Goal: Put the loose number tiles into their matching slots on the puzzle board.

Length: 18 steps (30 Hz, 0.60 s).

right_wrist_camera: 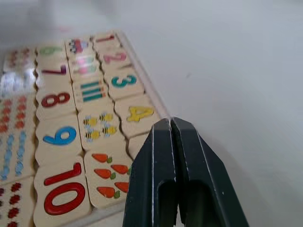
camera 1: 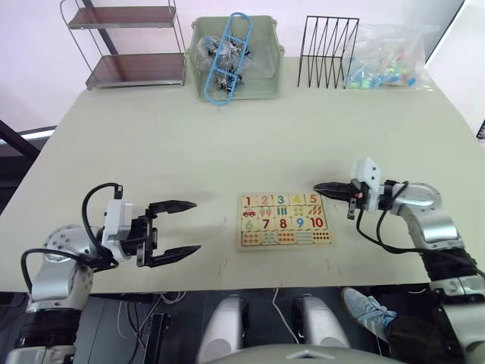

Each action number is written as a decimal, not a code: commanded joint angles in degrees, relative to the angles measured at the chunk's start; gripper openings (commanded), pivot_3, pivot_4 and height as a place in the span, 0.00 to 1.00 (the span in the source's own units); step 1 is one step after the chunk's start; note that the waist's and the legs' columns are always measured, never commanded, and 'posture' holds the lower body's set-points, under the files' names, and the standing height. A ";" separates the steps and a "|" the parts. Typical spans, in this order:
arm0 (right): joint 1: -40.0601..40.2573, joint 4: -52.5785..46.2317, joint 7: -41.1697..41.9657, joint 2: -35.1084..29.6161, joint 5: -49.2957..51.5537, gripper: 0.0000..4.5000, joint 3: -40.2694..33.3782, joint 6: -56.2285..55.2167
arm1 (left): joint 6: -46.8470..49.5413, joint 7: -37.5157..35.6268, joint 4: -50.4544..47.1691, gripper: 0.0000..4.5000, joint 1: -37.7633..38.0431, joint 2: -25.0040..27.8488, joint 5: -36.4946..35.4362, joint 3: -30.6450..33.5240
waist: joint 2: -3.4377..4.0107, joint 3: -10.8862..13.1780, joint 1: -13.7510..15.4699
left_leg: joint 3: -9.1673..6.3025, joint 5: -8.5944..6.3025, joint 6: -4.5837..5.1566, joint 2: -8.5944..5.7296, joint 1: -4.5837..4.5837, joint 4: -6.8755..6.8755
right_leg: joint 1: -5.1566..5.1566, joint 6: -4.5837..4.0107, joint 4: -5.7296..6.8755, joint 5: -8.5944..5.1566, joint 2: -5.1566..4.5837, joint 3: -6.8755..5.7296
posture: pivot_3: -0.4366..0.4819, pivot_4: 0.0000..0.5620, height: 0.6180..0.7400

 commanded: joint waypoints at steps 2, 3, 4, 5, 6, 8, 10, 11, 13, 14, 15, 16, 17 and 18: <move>4.28 -7.22 -2.63 -0.37 5.62 0.01 -5.58 2.71 | -0.05 6.40 -2.62 1.00 1.46 -1.16 1.23 3.54 | 0.00 0.00 0.04 | -0.01 0.00 0.00 0.00 0.01 0.01 | 0.01 0.00 0.02 0.00 0.00 0.00 | 0.48 0.27 1.00; 5.35 -8.13 -3.29 -0.11 6.56 0.01 -6.75 2.46 | 0.20 7.65 -2.84 1.00 1.84 -1.46 1.44 3.86 | 0.00 0.00 0.07 | -0.02 0.00 0.00 0.00 0.02 0.02 | 0.01 0.00 0.06 0.00 0.00 0.00 | 0.48 0.27 1.00; 6.74 -8.72 -3.86 -0.24 7.11 0.01 -7.90 2.21 | 0.52 9.51 -3.16 1.00 2.42 -1.93 1.68 4.37 | 0.00 0.00 0.10 | -0.02 0.00 0.00 0.00 0.03 0.02 | 0.01 -0.01 0.06 0.00 0.00 0.00 | 0.48 0.27 1.00; 7.96 -9.22 -4.55 -0.54 7.16 0.01 -8.71 2.03 | 0.88 11.13 -3.58 1.00 3.05 -2.41 1.74 4.87 | 0.00 0.00 0.12 | -0.02 0.00 0.00 0.00 0.03 0.02 | 0.02 0.00 0.06 0.00 0.00 0.00 | 0.48 0.27 1.00; 9.15 -9.66 -5.25 -0.92 7.08 0.01 -9.35 1.93 | 1.30 12.65 -4.09 1.00 3.79 -2.93 1.70 5.40 | 0.00 0.00 0.10 | -0.02 0.00 0.00 0.00 0.03 0.02 | 0.04 0.00 0.04 0.00 -0.01 0.00 | 0.48 0.27 1.00; 11.98 -9.85 -6.83 -1.13 6.95 0.01 -11.41 0.48 | 1.84 16.58 -5.13 1.00 5.68 -4.41 2.28 6.61 | 0.00 0.00 0.09 | -0.01 0.00 0.00 -0.01 0.03 0.01 | 0.05 0.00 0.00 0.00 -0.02 0.00 | 0.48 0.27 1.00; 14.26 -10.06 -7.95 -1.17 7.10 0.22 -13.15 -0.29 | 2.49 19.86 -6.34 1.00 7.33 -5.79 2.13 7.70 | -0.01 0.00 0.08 | 0.00 0.00 0.00 -0.01 0.03 0.01 | 0.05 0.01 -0.01 0.01 -0.03 0.01 | 0.48 0.27 1.00; 15.33 -10.26 -8.41 -1.19 7.23 0.30 -13.91 -0.50 | 2.77 21.23 -7.19 1.00 8.19 -6.49 1.89 8.31 | -0.01 0.00 0.05 | 0.00 0.00 0.00 -0.01 0.04 0.01 | 0.05 0.01 0.00 0.01 -0.03 0.01 | 0.48 0.27 1.00; 17.88 -10.66 -9.74 -1.03 7.78 0.54 -16.00 -1.01 | 3.33 24.97 -9.04 1.00 10.29 -8.36 1.76 9.85 | -0.01 -0.01 0.07 | -0.01 0.00 0.00 0.00 0.08 0.01 | 0.09 0.00 0.03 0.01 -0.03 0.01 | 0.48 0.27 1.00; 19.01 -10.83 -10.07 -0.86 8.41 0.67 -17.06 -1.26 | 3.56 26.79 -9.82 1.00 11.30 -9.23 1.92 10.45 | -0.01 -0.01 0.07 | -0.01 0.00 0.00 0.00 0.11 0.01 | 0.12 0.00 0.03 0.01 -0.03 0.02 | 0.48 0.27 1.00; 20.01 -10.98 -10.26 -0.81 9.01 0.76 -17.96 -1.46 | 3.71 28.38 -10.56 1.00 12.19 -9.99 2.31 10.91 | -0.01 -0.01 0.09 | -0.01 0.00 0.00 0.00 0.15 0.01 | 0.15 0.00 0.03 0.00 -0.03 0.02 | 0.48 0.27 1.00; 20.89 -11.17 -10.49 -0.78 9.32 0.87 -18.57 -1.76 | 3.72 29.51 -11.18 1.00 12.97 -10.56 2.75 11.20 | -0.02 -0.01 0.10 | -0.01 0.00 0.00 0.01 0.16 0.01 | 0.15 0.00 0.02 0.00 -0.03 0.01 | 0.48 0.27 1.00; 21.75 -11.17 -11.19 -0.78 9.26 0.98 -19.34 -2.21 | 4.13 30.76 -11.92 1.00 13.70 -11.04 2.94 11.44 | -0.02 -0.01 0.10 | -0.01 0.00 0.00 0.01 0.15 0.01 | 0.16 0.00 0.02 0.00 -0.04 0.02 | 0.48 0.27 1.00; 23.16 -11.28 -11.78 -0.78 9.71 0.99 -20.74 -2.40 | 5.46 32.88 -12.72 1.00 14.65 -11.42 3.30 11.72 | -0.03 -0.02 0.10 | 0.00 0.00 0.00 0.00 0.15 0.01 | 0.16 0.00 0.01 0.00 -0.03 0.02 | 0.48 0.27 1.00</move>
